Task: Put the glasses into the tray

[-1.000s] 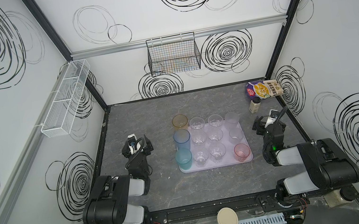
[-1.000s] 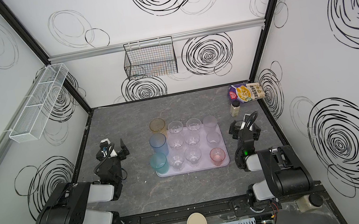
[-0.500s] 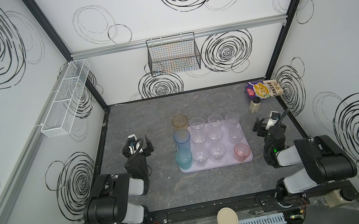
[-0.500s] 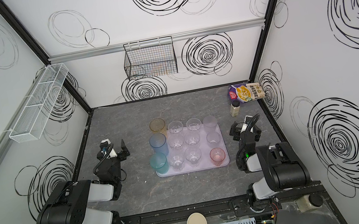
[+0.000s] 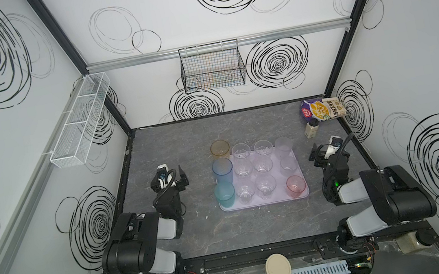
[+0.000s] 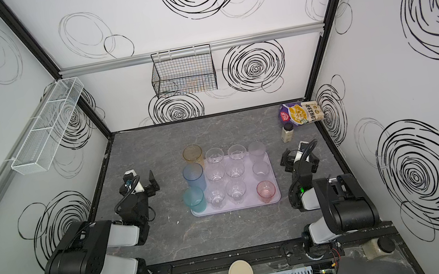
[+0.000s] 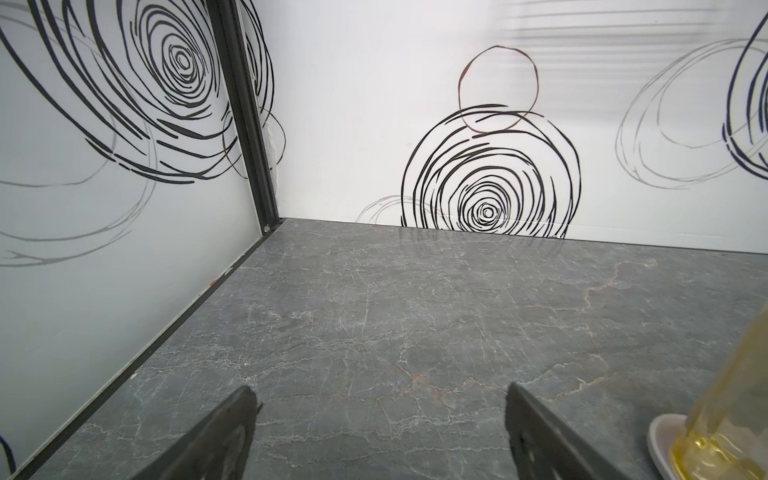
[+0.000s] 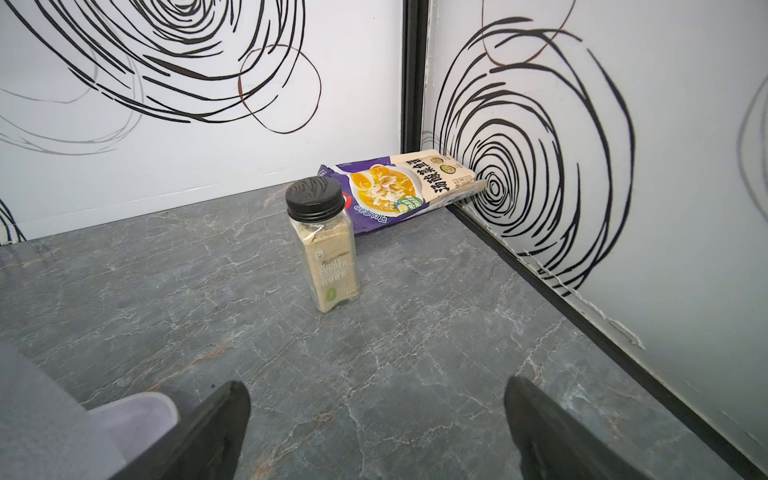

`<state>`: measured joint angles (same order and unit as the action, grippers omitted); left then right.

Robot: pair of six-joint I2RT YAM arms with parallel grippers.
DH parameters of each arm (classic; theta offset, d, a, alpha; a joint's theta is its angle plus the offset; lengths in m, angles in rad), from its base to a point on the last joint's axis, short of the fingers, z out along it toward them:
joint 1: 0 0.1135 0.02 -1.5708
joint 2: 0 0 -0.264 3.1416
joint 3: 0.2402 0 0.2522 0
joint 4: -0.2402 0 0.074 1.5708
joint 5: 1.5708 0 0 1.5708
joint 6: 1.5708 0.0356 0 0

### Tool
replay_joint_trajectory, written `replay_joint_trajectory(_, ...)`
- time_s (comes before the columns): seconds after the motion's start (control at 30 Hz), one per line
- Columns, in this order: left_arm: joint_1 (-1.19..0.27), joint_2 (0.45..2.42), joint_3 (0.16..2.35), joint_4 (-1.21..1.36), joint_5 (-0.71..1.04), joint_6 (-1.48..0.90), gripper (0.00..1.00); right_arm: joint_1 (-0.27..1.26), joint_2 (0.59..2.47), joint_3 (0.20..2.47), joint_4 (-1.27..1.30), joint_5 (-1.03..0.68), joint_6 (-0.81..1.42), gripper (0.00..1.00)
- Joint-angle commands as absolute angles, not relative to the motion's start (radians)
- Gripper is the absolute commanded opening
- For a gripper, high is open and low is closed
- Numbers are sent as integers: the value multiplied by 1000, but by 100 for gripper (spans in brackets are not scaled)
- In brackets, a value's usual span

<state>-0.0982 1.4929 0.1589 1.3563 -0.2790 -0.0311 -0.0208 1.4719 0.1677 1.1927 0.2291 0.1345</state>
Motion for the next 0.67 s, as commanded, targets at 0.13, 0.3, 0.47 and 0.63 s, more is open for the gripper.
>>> replay_joint_trajectory(0.13,-103,1502,165,1427,-293,-19,96,-25,1460,186,1211,229,135,100)
replay_joint_trajectory(0.3,-103,1503,165,1427,-293,-18,96,-25,1460,186,1211,228,135,100)
replay_joint_trajectory(0.47,-91,1507,183,1390,-187,6,96,-25,1460,186,1211,228,135,100)
replay_joint_trajectory(0.63,-85,1499,176,1396,-175,0,96,-26,1461,186,1211,228,135,100)
